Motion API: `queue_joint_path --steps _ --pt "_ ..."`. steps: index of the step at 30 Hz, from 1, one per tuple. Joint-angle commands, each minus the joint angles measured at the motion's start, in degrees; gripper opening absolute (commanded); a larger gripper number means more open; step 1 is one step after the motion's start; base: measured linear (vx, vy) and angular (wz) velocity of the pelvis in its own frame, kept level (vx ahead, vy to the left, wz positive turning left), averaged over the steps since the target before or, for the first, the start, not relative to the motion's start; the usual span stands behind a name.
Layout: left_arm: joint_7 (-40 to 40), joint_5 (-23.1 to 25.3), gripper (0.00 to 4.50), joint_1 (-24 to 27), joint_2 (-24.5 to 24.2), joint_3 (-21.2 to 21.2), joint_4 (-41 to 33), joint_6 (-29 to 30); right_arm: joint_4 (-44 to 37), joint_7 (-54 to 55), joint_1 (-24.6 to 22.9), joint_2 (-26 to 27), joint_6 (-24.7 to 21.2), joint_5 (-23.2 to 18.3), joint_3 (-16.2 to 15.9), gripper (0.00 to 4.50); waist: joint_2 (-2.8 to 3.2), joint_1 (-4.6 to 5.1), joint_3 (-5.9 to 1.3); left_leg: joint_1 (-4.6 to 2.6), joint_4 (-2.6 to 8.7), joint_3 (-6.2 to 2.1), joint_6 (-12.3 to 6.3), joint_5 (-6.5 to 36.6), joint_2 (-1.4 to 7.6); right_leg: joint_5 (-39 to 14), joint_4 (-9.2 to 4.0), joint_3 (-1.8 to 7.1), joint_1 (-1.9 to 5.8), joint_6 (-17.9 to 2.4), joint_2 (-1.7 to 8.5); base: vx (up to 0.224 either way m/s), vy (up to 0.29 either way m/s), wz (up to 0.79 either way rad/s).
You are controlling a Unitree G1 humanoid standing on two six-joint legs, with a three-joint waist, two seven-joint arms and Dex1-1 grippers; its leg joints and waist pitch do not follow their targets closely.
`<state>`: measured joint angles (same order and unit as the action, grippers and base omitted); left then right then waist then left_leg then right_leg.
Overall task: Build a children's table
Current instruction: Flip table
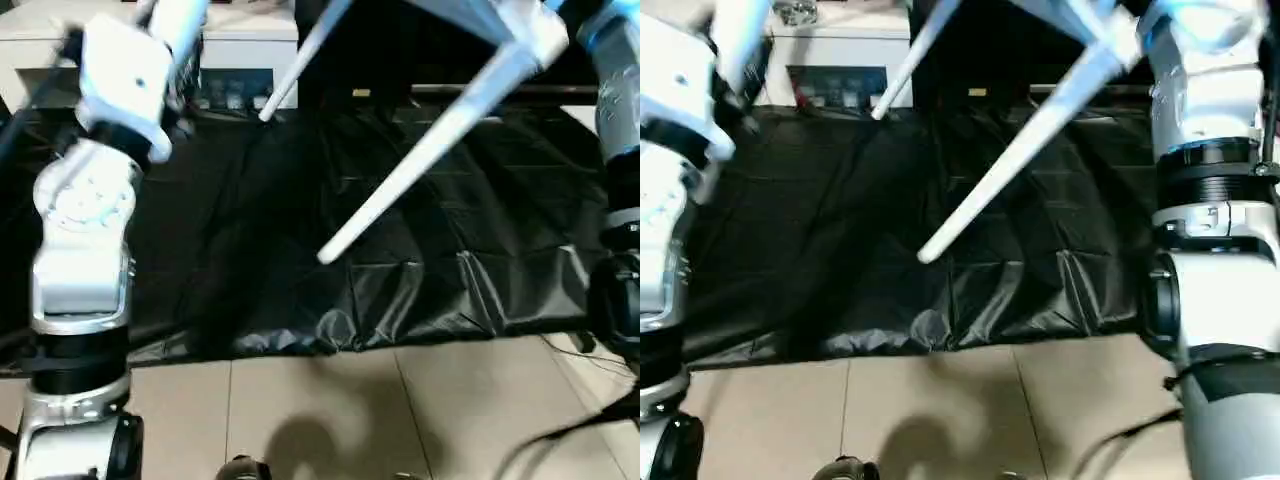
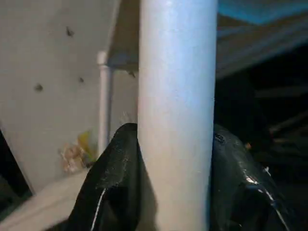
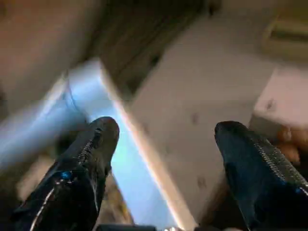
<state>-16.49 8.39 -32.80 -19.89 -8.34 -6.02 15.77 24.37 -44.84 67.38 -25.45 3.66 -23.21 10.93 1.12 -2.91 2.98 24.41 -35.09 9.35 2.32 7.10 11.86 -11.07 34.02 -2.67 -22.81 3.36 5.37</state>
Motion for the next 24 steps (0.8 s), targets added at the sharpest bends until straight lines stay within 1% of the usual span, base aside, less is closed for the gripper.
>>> queue_joint_path --steps 1,2,3,4,5,6,7,8,9,10,11,12,13,14,15,16,17,18,19,20,21,22,23,24 --pt "-1.22 -0.58 1.72 1.05 -0.06 2.22 2.65 0.23 -3.66 -0.61 -3.31 0.03 -4.06 -1.41 -0.72 3.57 2.15 0.63 -2.12 -3.12 9.35 -0.96 7.04 55.91 1.27 -24.17 -2.07 -3.13 0.84 -7.12 -2.11 -0.067 0.027 -0.13" --pt "-1.33 -0.6 1.72 1.06 -0.21 2.19 3.28 -0.56 -5.42 0.23 -6.0 0.24 -4.9 -0.53 -1.76 3.57 2.71 -2.93 -1.86 2.78 14.56 2.19 7.55 60.05 2.55 -17.59 9.64 -3.69 5.93 -8.19 -2.39 -0.14 0.021 -0.05" --pt "-1.55 -0.85 1.72 1.08 -0.33 2.09 4.03 -1.38 -7.28 1.14 -8.94 0.74 -5.97 -0.26 -2.49 3.57 1.66 -7.47 -2.59 4.52 13.53 6.6 6.88 49.83 1.85 -24.04 12.86 -0.34 6.76 -6.3 -1.97 -0.111 -0.056 0.09" --pt "-1.9 -1.14 1.71 1.1 -0.52 2.02 5.02 -2.52 -8.89 2.49 -12.1 1.49 -7.37 -0.15 -2.99 3.57 -1.5 -5.39 -3.97 -0.7 7.63 5.92 6.39 37.66 1.82 -41.25 8.26 3.1 2.86 -2.22 0.39 -0.111 -0.056 0.09" --pt "-2.03 -1.34 1.71 1.13 -0.65 1.91 5.76 -3.26 -9.83 3.64 -14.11 1.93 -8.07 0.34 -3.41 3.57 -5.41 -3.33 -3.85 -7.09 -6.93 2.67 5.8 24.71 0.57 -61.85 -3.68 4.72 -6.2 0.7 4.91 0.07 -0.146 0.04" --pt "-2.93 -2.16 1.7 1.47 -0.98 1.58 7.49 -5.02 -11.93 6.05 -18.79 3.05 -9.57 1.53 -4.49 3.57 -1.53 -4.8 -2.42 -1.16 -6.12 -4.19 0.56 5.52 -3.71 -57.32 -5.67 9.27 0.74 -4.34 5.41 0.082 -0.099 0.03" --pt "-3.48 -2.71 1.7 1.69 -1.19 1.41 8.55 -6.14 -13.71 7.46 -21.48 3.62 -10.98 2.07 -5.0 3.57 -1.35 -4.77 -1.56 -3.1 -5.53 -3.93 2.07 8.87 -2.64 -55.18 -6.08 7.58 -0.95 -5.44 5.56 0.082 -0.099 0.03" --pt "-3.88 -2.92 1.7 1.9 -1.5 1.35 9.49 -7.09 -15.09 8.48 -23.67 4.08 -11.78 2.73 -5.55 3.57 -0.33 -3.95 -2.47 -5.63 -0.83 -3.82 6.41 23.54 -1.34 -42.67 -2.29 4.26 -1.65 -7.98 1.16 -0.071 -0.019 0.16" --pt "-4.13 -3.11 1.7 2.08 -1.71 1.3 10.25 -7.81 -16.49 9.56 -25.34 4.4 -12.76 3.17 -5.84 3.57 1.12 -3.13 -3.63 -5.43 2.85 -4.78 8.39 34.68 -0.17 -25.98 0.01 2.35 0.21 -9.9 -0.82 -0.127 0.026 0.06" --pt "-4.83 -3.5 1.7 2.51 -1.85 1.35 11.58 -8.85 -17.33 12.08 -27.74 5.41 -14.01 4.08 -5.87 3.57 1.19 -3.09 -4.04 -5.17 3.78 -4.88 7.8 35.41 0.25 -18.85 0.15 2.11 1.08 -10.56 -0.66 -0.127 0.026 0.06" --pt "-4.83 -3.5 1.7 2.51 -1.85 1.35 11.58 -8.85 -17.33 12.08 -27.74 5.41 -14.01 4.08 -5.87 3.57 1.62 -3.37 -4.38 -5.15 4.34 -4.96 7.02 33.34 0.57 -12.77 0.35 2.13 1.49 -11.22 -0.28 -0.079 0.059 -0.04" --pt "-5.8 -4.06 1.7 3.15 -2.06 1.61 13.65 -10.46 -18.39 15.01 -31.54 6.3 -15.05 6.13 -6.44 3.85 1.9 -3.2 -4.18 -4.62 5.09 -4.0 5.31 28.53 0.48 -8.23 -0.85 2.19 1.83 -11.75 0.28 -0.062 0.05 0.01" --pt "-6.48 -4.49 1.7 3.52 -2.12 1.82 14.4 -11.0 -18.6 16.88 -33.08 7.0 -15.91 6.59 -6.18 3.92 1.89 -3.09 -3.83 -4.61 5.29 -3.56 5.3 29.79 0.42 -11.68 -1.4 2.24 1.58 -11.53 0.49 -0.062 0.05 0.01" --pt "-6.84 -4.76 1.7 3.71 -2.17 1.97 14.76 -11.25 -18.75 17.94 -33.87 7.38 -16.46 6.73 -5.96 3.92 1.75 -2.76 -3.06 -4.95 5.3 -3.06 6.18 34.27 -0.05 -22.49 -3.0 2.35 0.78 -10.03 0.88 -0.086 0.035 0.02" --pt "-7.0 -4.86 1.7 3.97 -2.28 2.29 15.33 -11.78 -18.78 19.55 -34.93 8.0 -17.09 6.89 -5.51 3.97 1.71 -2.47 -2.6 -5.65 5.14 -2.9 6.77 37.82 -0.28 -28.78 -4.01 2.14 -0.06 -8.79 0.92 -0.073 0.023 0.01" --pt "-7.14 -5.01 1.7 4.13 -2.27 2.45 15.7 -12.08 -18.69 20.58 -35.59 8.42 -17.38 6.97 -5.18 3.97 1.33 -1.82 -2.36 -6.23 4.79 -3.19 7.06 40.62 -0.72 -36.69 -5.16 1.57 -0.15 -6.36 1.26 -0.073 0.023 0.01" --pt "-7.42 -5.36 1.7 4.33 -2.3 2.74 16.37 -12.59 -18.85 22.43 -36.53 9.05 -17.93 7.11 -4.62 4.09 1.14 -1.62 -2.25 -6.33 4.83 -3.31 7.08 41.51 -0.74 -38.5 -5.58 1.24 -0.1 -5.64 1.23 -0.05 0.025 -0.05" --pt "-7.34 -5.22 1.7 4.44 -2.45 3.07 17.04 -13.23 -18.93 23.77 -37.17 9.46 -18.44 7.31 -4.32 4.25 2.0 -1.23 -2.41 -6.43 5.95 -3.64 7.13 44.59 -0.54 -37.48 -5.95 -0.35 1.01 -4.8 0.95 -0.056 0.035 -0.09" --pt "-7.32 -5.11 1.7 4.44 -2.53 3.26 17.92 -14.05 -19.52 24.68 -37.82 9.73 -19.03 7.53 -4.28 4.32 1.23 -0.79 -2.48 -5.77 6.69 -3.69 6.85 45.3 -0.21 -35.31 -5.75 -0.93 1.89 -4.69 0.91 -0.056 0.035 -0.09" --pt "-7.38 -5.16 1.7 4.4 -2.52 3.28 18.51 -14.31 -19.82 25.15 -38.13 9.93 -19.35 7.62 -4.29 4.36 2.36 -1.11 -2.53 -4.62 8.91 -3.58 6.99 48.35 0.55 -29.91 -3.63 -1.53 3.39 -5.4 0.32 0.0 0.0 0.0" --pt "-7.27 -4.8 1.7 4.22 -2.85 3.46 20.15 -15.13 -20.39 26.42 -38.61 10.48 -20.06 7.92 -4.15 4.42 2.45 -1.46 -2.64 -3.23 10.59 -3.27 6.67 49.4 1.23 -25.05 -0.35 -1.37 4.91 -6.01 0.14 -0.11 0.002 0.01" --pt "-7.33 -4.7 1.7 4.2 -3.04 3.61 20.63 -15.45 -20.61 26.87 -38.76 10.65 -20.32 8.04 -4.06 4.42 2.56 -2.95 -2.56 -1.21 13.89 -1.26 7.26 51.59 1.8 -19.56 4.72 -1.33 6.23 -6.99 -0.57 -0.11 0.002 0.01" --pt "-7.51 -4.72 1.7 4.22 -3.18 3.73 21.06 -15.74 -20.06 27.64 -38.74 10.83 -20.42 8.35 -3.82 4.47 1.03 -3.3 -2.51 -0.71 14.02 -0.32 6.51 48.96 1.6 -21.43 5.52 -0.17 6.66 -5.96 -0.58 -0.13 -0.058 0.15" --pt "-7.66 -4.81 1.7 4.25 -3.23 3.79 21.28 -15.88 -19.64 28.11 -38.71 10.93 -20.45 8.56 -3.67 4.5 -3.77 -1.56 -1.21 -12.82 -8.35 -0.14 4.79 21.53 -3.43 -66.15 -13.07 2.26 -8.78 -3.78 7.61 -0.049 -0.081 0.13"
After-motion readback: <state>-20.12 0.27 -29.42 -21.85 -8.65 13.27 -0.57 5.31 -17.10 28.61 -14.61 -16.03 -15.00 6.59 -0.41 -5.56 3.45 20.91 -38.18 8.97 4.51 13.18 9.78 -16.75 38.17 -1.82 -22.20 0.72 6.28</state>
